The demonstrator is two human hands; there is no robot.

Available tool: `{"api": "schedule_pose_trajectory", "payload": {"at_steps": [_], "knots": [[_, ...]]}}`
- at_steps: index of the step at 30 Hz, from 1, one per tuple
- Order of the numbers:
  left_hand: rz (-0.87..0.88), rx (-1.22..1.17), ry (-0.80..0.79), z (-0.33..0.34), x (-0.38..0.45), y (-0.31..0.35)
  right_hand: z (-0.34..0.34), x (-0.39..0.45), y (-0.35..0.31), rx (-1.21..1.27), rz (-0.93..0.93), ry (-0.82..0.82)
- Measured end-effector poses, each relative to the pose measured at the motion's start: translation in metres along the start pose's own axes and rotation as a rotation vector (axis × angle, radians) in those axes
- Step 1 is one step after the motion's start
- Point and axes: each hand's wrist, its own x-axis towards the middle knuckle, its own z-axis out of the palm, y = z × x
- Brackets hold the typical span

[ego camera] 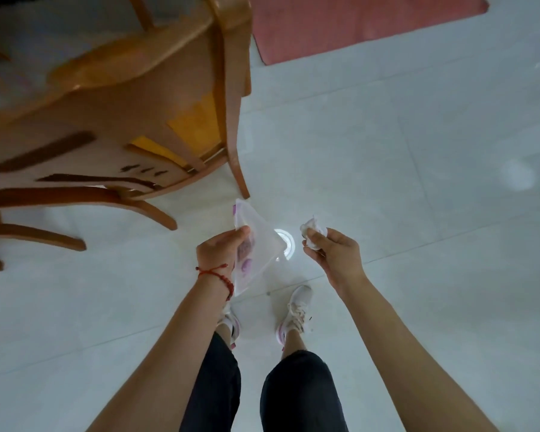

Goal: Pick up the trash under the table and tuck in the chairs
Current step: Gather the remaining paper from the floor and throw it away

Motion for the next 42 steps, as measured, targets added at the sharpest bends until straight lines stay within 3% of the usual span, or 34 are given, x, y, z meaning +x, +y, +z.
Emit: {"api": "schedule_pose_trajectory", "payload": {"at_steps": [7, 13, 19, 24, 32, 42], "knots": [[0.037, -0.011, -0.005, -0.035, -0.054, 0.029, 0.026, -0.065, -0.024, -0.021, -0.046, -0.067], [-0.004, -0.161, 0.004, -0.059, -0.081, 0.030, 0.045, -0.101, -0.034, -0.096, -0.068, -0.138], [-0.050, -0.180, 0.137, -0.081, -0.110, 0.019, 0.059, -0.120, -0.035, -0.253, -0.075, -0.269], [-0.017, -0.584, 0.322, -0.112, -0.132, -0.016, 0.079, -0.133, -0.025, -0.395, -0.080, -0.400], [0.038, -0.930, 0.515, -0.177, -0.176, -0.077, 0.128, -0.178, 0.025, -0.625, -0.022, -0.613], [0.126, -1.233, 0.765, -0.284, -0.241, -0.175, 0.183, -0.274, 0.141, -0.942, 0.010, -0.887]]}}
